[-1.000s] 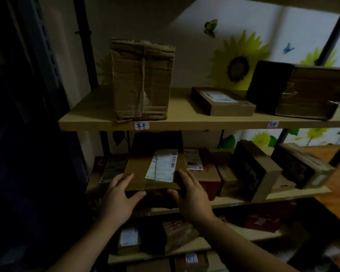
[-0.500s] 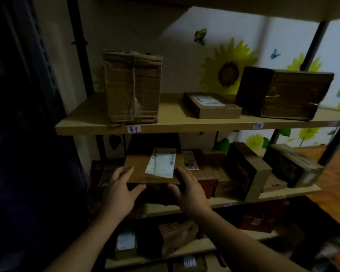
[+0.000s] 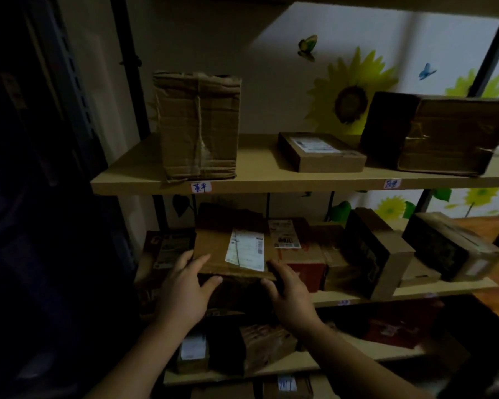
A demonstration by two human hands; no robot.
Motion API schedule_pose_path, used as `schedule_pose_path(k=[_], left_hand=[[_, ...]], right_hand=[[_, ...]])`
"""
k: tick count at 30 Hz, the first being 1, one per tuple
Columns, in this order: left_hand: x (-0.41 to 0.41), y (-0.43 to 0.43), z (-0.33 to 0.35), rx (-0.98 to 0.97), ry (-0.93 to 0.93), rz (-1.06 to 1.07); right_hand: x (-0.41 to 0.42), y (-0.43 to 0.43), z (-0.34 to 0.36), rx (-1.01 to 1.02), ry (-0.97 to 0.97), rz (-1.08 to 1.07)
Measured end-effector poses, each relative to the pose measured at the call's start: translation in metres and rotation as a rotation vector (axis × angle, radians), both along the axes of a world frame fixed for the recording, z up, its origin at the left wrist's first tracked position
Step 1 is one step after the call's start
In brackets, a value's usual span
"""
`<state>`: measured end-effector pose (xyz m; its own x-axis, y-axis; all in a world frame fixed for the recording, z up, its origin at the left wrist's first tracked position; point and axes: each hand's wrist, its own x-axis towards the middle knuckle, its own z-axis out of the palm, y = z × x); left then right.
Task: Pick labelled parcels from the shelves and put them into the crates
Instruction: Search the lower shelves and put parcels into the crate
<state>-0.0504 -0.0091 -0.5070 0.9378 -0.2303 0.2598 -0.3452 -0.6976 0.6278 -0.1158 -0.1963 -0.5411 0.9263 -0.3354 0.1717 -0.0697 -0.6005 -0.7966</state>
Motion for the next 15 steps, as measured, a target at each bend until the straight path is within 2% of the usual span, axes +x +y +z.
schedule_pose_path(k=[5,10,12,15], left_hand=[[0.004,-0.012,-0.010,-0.028,0.080,-0.034],[0.013,-0.015,-0.034,0.049,0.190,-0.074],[0.020,-0.015,-0.044,0.213,0.162,-0.084],[0.031,-0.012,-0.057,0.581,0.053,-0.154]], right_hand=[[0.002,-0.013,-0.008,-0.053,-0.019,-0.078],[0.007,-0.019,-0.016,-0.104,0.122,0.003],[0.010,-0.016,-0.020,-0.169,0.211,0.058],[0.019,-0.010,-0.033,-0.321,0.332,0.121]])
